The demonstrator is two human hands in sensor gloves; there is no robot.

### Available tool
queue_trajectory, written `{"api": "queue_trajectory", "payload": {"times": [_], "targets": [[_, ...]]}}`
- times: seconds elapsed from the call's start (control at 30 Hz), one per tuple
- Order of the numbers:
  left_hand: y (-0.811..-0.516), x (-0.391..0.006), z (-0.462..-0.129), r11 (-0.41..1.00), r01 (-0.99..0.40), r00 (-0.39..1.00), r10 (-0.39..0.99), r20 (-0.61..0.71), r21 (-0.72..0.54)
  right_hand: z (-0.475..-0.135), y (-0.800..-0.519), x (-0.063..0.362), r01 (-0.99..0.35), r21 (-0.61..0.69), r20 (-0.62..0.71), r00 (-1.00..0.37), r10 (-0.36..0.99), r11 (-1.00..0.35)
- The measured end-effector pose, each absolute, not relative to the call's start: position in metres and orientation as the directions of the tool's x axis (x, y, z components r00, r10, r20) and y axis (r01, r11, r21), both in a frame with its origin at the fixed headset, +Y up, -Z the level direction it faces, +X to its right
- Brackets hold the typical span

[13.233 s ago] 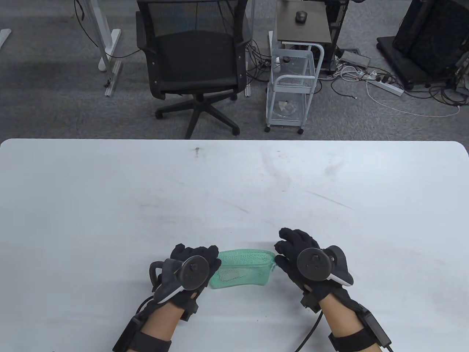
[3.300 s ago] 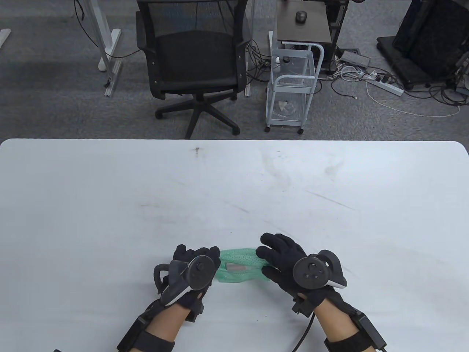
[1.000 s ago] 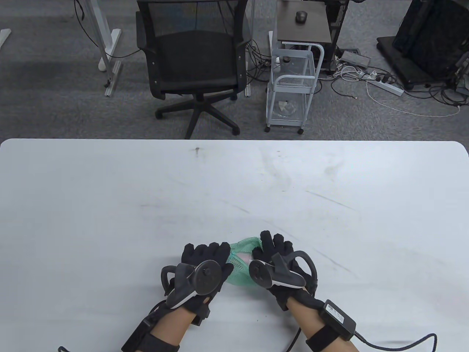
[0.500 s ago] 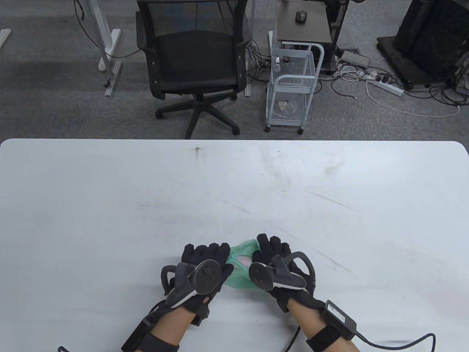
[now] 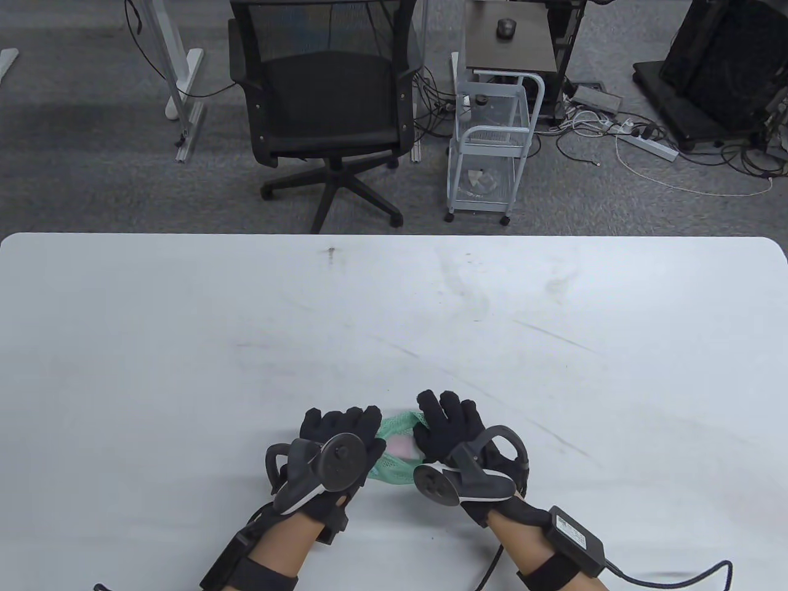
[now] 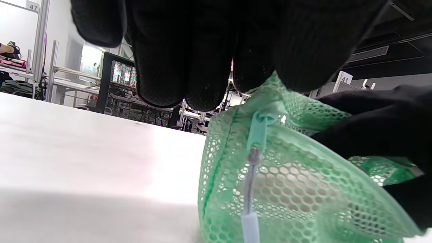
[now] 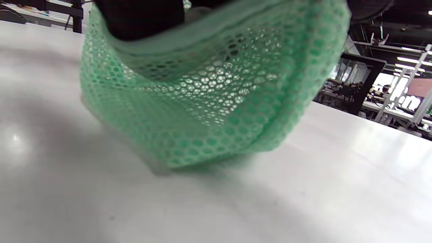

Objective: Take cleansing milk out of the toiletry bag

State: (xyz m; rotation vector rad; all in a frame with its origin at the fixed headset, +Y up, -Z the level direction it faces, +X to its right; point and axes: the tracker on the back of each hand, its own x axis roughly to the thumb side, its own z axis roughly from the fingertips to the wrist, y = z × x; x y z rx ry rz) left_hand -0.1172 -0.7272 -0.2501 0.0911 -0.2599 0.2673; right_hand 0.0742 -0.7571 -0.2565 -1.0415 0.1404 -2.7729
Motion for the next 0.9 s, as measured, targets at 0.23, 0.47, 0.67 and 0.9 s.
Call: {"api": "queue_trajectory", "payload": {"times": [0.23, 0.47, 0.67, 0.9], "targets": [[-0.730, -0.119, -0.253, 0.965, -0.259, 0.939, 0.240, 0.248, 0.047, -0.249, -0.750, 0.074, 0.102, -0.210, 0.689, -0.690, -0.221, -0.972], [-0.732, -0.127, -0.258, 0.965, -0.257, 0.946, 0.241, 0.217, 0.048, -0.240, -0.738, 0.073, 0.075, -0.279, 0.704, -0.662, -0.257, -0.957], [-0.733, -0.130, -0.259, 0.964, -0.260, 0.948, 0.245, 0.204, 0.052, -0.230, -0.728, 0.073, 0.095, -0.378, 0.683, -0.643, -0.347, -0.921], [-0.733, -0.132, -0.259, 0.961, -0.268, 0.947, 0.249, 0.201, 0.072, -0.228, -0.718, 0.079, 0.054, -0.412, 0.658, -0.673, -0.338, -0.910]]}}
